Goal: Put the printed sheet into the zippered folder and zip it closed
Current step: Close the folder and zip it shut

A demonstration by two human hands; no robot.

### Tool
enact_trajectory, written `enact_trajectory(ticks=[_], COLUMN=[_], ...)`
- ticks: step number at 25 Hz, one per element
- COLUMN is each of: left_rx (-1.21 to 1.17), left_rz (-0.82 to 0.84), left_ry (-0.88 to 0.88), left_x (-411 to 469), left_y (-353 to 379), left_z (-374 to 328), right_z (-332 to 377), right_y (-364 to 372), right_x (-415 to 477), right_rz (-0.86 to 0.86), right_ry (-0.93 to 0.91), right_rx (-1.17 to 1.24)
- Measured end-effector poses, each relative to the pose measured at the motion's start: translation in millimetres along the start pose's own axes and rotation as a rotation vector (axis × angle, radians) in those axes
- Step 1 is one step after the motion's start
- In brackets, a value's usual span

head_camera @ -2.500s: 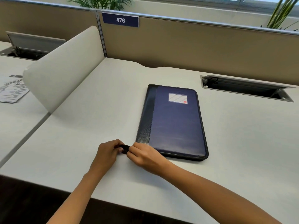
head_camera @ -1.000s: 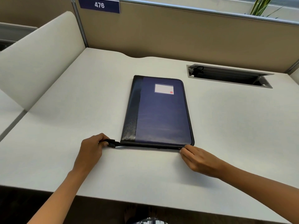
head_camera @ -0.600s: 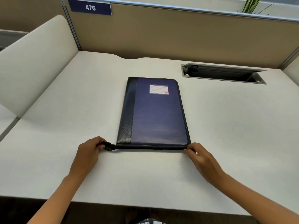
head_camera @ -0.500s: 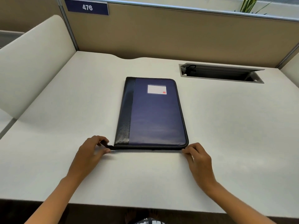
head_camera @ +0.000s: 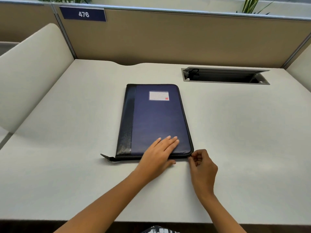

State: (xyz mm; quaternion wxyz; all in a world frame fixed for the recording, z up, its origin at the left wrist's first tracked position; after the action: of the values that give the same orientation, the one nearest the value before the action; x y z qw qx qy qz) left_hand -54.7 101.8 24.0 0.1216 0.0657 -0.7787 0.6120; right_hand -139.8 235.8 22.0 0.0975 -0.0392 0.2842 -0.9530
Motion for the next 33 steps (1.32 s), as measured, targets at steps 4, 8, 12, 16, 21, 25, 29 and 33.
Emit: enact_trajectory(ticks=[4, 8, 12, 16, 21, 25, 29, 33], left_rx=[0.283, 0.425, 0.465, 0.456, 0.444, 0.457, 0.463, 0.456], left_rz=[0.092, 0.019, -0.012, -0.050, -0.076, -0.092, -0.080, -0.084], left_ry=[0.050, 0.090, 0.113, 0.128, 0.129, 0.142, 0.140, 0.110], left_x=[21.0, 22.2, 21.9, 21.4, 23.1, 24.7, 24.7, 25.0], left_y=[18.7, 24.3, 24.0, 22.1, 18.0, 16.9, 18.0, 18.1], left_z=[-5.6, -7.9, -8.8, -10.6, -11.7, -10.3, -8.9, -5.9], right_z=[1.7, -1.7, -6.8, -5.0, 0.6, 3.4, 0.5, -9.1], right_y=[0.1, -0.8, -1.9, -0.4, 5.5, 8.7, 9.4, 5.0], right_x=[-1.2, 5.0, 21.3, 40.6, 60.9, 68.8, 64.7, 49.5], right_rz=[-0.025, -0.047, -0.042, 0.022, 0.109, 0.171, 0.221, 0.159], right_ry=[-0.084, -0.065, -0.016, -0.065, -0.161, -0.182, -0.171, -0.123], right_rx=[-0.058, -0.031, 0.022, 0.012, -0.047, -0.039, -0.064, -0.054])
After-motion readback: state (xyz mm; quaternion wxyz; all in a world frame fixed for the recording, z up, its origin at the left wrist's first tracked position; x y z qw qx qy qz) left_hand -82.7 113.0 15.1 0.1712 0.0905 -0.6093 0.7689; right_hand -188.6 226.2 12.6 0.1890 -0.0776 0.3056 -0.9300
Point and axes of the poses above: each hand's wrist, its own x-axis towards the middle knuckle, its own y-axis out of the palm, z = x × y, the point moved 8 cm from there along x, towards the middle knuckle, and after that the axes turned 14 degrees about y, right-handed, at the moved point
